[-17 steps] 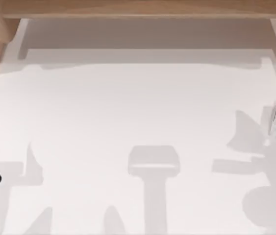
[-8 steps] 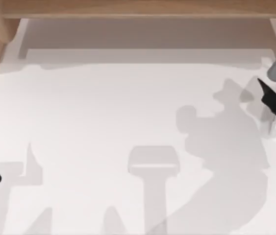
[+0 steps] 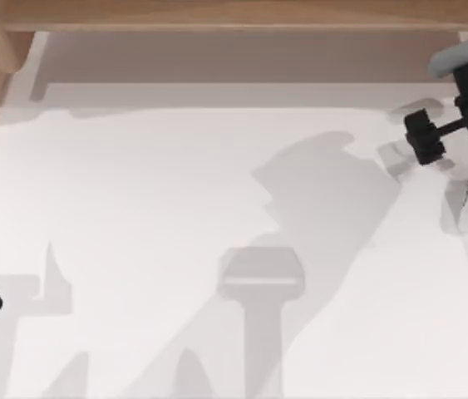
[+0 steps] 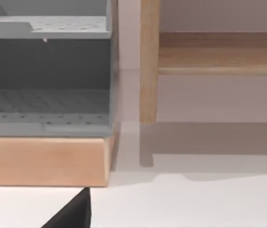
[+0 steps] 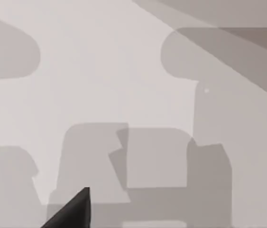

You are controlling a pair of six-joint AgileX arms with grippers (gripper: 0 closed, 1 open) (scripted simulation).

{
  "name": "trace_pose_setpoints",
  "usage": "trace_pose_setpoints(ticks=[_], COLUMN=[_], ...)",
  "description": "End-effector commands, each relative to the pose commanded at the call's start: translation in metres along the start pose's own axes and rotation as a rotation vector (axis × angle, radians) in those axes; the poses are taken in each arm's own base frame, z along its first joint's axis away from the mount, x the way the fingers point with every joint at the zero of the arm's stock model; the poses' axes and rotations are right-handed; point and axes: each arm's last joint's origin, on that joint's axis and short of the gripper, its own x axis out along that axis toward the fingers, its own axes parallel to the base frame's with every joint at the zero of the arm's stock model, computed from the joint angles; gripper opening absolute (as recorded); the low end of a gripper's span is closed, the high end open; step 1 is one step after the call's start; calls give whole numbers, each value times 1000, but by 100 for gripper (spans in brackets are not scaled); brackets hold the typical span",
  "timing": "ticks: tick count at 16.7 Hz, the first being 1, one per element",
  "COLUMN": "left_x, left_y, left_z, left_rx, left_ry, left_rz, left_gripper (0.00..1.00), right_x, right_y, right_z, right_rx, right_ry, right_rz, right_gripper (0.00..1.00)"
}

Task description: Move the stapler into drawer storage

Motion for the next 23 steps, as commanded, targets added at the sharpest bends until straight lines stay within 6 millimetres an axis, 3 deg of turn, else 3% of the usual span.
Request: trace_pose_setpoints(ticks=[6,11,20,23], left_x=[0,0,0,0], left_y=[0,0,0,0], left_z=[0,0,0,0], left_rx=[0,0,0,0], left_ry=[0,0,0,0], left_rz=[0,0,0,0], left_gripper=[100,100,100,100], right_x=[-20,-44,-50,-40], right_y=[5,0,-4,0], right_z=[21,30,32,26], right_rx=[486,747,812,815], right_ry=[417,603,636,639], right_rz=[-57,-177,-215,-217], right_gripper=[100,100,100,100])
